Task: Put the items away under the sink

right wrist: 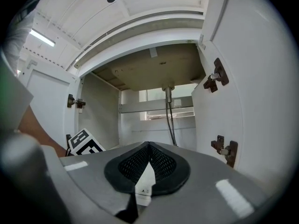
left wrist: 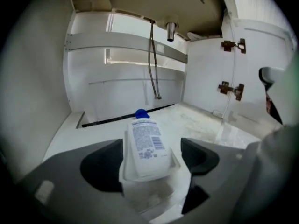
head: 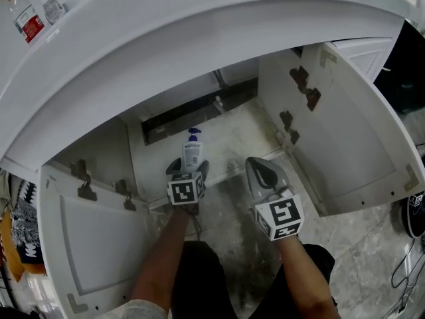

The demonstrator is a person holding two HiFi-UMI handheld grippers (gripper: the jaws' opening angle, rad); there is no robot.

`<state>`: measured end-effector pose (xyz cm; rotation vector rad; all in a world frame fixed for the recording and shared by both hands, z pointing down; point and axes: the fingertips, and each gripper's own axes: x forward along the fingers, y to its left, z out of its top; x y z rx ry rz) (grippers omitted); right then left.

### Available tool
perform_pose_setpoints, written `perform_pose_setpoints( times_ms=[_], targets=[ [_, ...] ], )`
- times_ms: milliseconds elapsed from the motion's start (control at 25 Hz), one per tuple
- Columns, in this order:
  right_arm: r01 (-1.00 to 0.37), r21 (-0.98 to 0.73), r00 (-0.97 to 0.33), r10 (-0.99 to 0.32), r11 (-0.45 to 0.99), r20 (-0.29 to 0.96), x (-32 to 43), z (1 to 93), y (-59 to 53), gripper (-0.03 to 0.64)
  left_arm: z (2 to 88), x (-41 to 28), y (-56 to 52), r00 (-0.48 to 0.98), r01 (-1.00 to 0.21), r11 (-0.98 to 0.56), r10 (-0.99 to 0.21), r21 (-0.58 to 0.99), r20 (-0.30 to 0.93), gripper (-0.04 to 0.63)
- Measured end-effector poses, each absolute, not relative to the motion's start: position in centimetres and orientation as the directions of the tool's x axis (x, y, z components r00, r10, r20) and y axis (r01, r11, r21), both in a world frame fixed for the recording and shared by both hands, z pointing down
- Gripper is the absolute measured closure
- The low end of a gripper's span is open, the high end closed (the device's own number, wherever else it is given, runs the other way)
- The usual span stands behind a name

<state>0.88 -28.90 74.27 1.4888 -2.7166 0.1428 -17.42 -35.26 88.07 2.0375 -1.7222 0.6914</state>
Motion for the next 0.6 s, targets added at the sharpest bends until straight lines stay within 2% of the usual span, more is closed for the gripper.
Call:
perform_pose_setpoints(
  times_ms=[160, 320, 440, 600],
  targets=[
    [-0.829, -0.025, -0.558, -0.826, 0.558, 0.078, 0.0, 73.0, -28.4, 0.617, 84.9, -17.5, -34.4, 0.069, -0.985, -0.138, -0.860, -0.101, 0.506, 0.212],
    [-0.819, -0.049, -0.572, -0.809, 0.571, 0.132, -0.1, 71.3, -27.4, 0.617, 79.2, -18.2, -31.8, -0.035, -0.993, -0.012, -0.922, -0.120, 0.385, 0.263],
    [-0.812, -0.068, -0.582, -0.796, 0.580, 0.166, 0.1, 68.8, -26.1, 0.617, 76.0, -17.4, -28.9, -0.048, -0.996, 0.017, -0.927, -0.088, 0.371, 0.293],
    [-0.804, -0.065, -0.591, -0.783, 0.591, 0.196, 0.5, 64.2, -24.2, 0.617, 70.2, -15.4, -26.1, -0.012, -0.997, -0.017, -0.932, -0.077, 0.363, 0.310]
  ],
)
